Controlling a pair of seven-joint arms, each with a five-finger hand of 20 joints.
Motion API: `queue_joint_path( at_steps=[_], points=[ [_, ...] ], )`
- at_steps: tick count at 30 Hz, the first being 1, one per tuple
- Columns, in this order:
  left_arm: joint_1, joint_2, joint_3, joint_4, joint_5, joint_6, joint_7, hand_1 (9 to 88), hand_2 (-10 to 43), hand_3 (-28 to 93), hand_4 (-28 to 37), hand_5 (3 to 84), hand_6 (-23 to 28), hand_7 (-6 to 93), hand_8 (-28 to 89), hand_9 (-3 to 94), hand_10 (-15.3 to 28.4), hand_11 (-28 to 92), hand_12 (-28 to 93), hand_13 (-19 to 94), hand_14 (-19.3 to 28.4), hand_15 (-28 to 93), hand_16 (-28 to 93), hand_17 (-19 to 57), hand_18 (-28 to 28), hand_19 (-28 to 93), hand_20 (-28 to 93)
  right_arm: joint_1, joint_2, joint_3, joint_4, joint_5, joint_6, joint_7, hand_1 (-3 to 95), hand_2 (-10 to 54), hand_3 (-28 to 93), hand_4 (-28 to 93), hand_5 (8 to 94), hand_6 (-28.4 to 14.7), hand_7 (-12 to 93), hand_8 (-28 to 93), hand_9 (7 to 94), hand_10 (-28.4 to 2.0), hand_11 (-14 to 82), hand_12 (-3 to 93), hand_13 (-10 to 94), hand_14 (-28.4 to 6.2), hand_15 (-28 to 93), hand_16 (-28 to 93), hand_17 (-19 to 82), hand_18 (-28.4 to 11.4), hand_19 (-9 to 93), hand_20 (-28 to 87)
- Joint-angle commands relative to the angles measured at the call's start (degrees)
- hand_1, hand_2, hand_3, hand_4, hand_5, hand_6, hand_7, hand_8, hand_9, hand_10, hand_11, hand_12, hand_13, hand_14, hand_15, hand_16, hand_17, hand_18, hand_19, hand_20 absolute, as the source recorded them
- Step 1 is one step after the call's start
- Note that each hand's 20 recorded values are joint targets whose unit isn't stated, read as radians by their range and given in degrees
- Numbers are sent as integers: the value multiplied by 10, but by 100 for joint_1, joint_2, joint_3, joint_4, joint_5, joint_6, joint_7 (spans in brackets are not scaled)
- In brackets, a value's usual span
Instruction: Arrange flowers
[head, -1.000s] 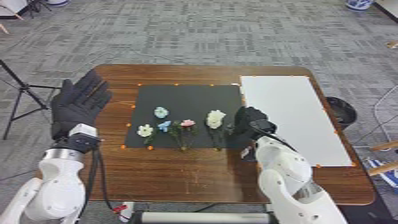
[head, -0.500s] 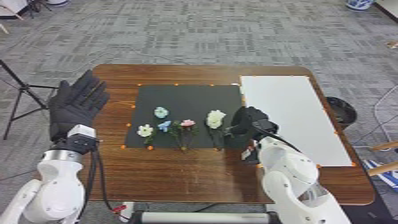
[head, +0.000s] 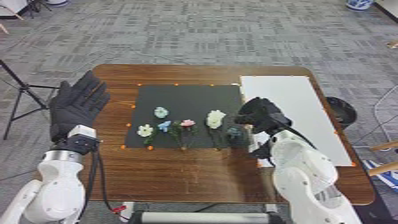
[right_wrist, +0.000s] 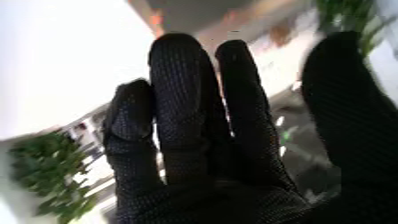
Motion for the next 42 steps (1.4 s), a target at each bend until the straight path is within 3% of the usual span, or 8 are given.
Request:
queue_joint_path(
  at_steps=[1, 4, 7, 10, 13, 19, 35, 42],
  points=[
    [119, -81, -160, -61, 136, -37, -166, 255, 139, 671, -283, 401, 77, 88, -86, 307, 130, 153, 79, 228, 124, 162, -34, -67, 140, 328, 76, 127, -102, 506, 139, 1004, 1756, -259, 268, 8, 731, -226, 579, -58, 156, -107, 557, -170, 112, 154, 534, -141, 486, 201, 311, -192, 708, 314],
    [280, -206, -351, -142, 507, -178, -313, 253, 141, 668, -283, 402, 77, 86, -84, 305, 129, 151, 78, 226, 124, 157, -32, -67, 139, 327, 76, 131, -164, 840, 194, 1501, 1848, -638, 229, 60, 735, -220, 575, -62, 154, -104, 557, -178, 115, 154, 499, -154, 449, 175, 288, -188, 658, 263],
    [471, -333, -530, -210, 616, -221, -325, 252, 141, 667, -283, 404, 77, 84, -83, 304, 130, 149, 77, 224, 124, 153, -31, -67, 139, 326, 76, 114, -321, 1297, 168, 2911, 1458, -1057, 195, 76, 748, -225, 543, -63, 148, -104, 527, -175, 105, 151, 433, -163, 372, 149, 242, -176, 566, 197],
    [625, -473, -640, -251, 554, -161, -279, 254, 140, 661, -283, 405, 77, 81, -82, 301, 130, 146, 76, 221, 124, 146, -30, -67, 139, 326, 75, 109, -444, 1536, 159, 4015, 1357, -1182, 175, 92, 758, -236, 511, -62, 145, -102, 495, -173, 94, 151, 377, -163, 307, 138, 200, -167, 497, 159],
    [698, -543, -700, -250, 413, -222, -251, 250, 139, 665, -283, 406, 77, 80, -81, 301, 130, 145, 76, 222, 123, 143, -29, -67, 139, 326, 74, 45, -593, 1769, 183, 4807, 1166, -1642, 163, 99, 763, -237, 507, -59, 147, -103, 490, -168, 88, 151, 355, -152, 258, 139, 181, -157, 442, 137],
    [790, -518, -791, -287, 443, -223, -125, 253, 138, 666, -283, 420, 74, 70, -84, 314, 127, 142, 72, 222, 113, 127, -32, -67, 136, 323, 73, -267, -796, 1901, -161, 5199, 982, -1829, 141, 111, 770, -244, 491, -53, 120, -101, 479, -148, 61, 144, 348, -138, 182, 150, 175, -142, 351, 134],
    [934, -522, -937, -332, 328, -194, 26, 256, 136, 667, -283, 427, 73, 61, -80, 313, 123, 135, 64, 220, 104, 114, -32, -64, 131, 319, 72, -458, -1061, 2112, -352, 5953, 469, -1746, 134, 122, 767, -240, 488, -50, 110, -96, 479, -132, 60, 136, 367, -130, 147, 175, 176, -149, 324, 160],
    [795, -461, -851, -279, 212, -161, 90, 258, 136, 665, -283, 425, 72, 61, -80, 309, 123, 134, 65, 220, 105, 115, -30, -65, 131, 320, 73, -494, -1064, 2115, -329, 5889, 404, -1806, 133, 124, 766, -238, 496, -50, 113, -95, 486, -132, 62, 137, 374, -132, 146, 181, 175, -152, 322, 163]
  ],
)
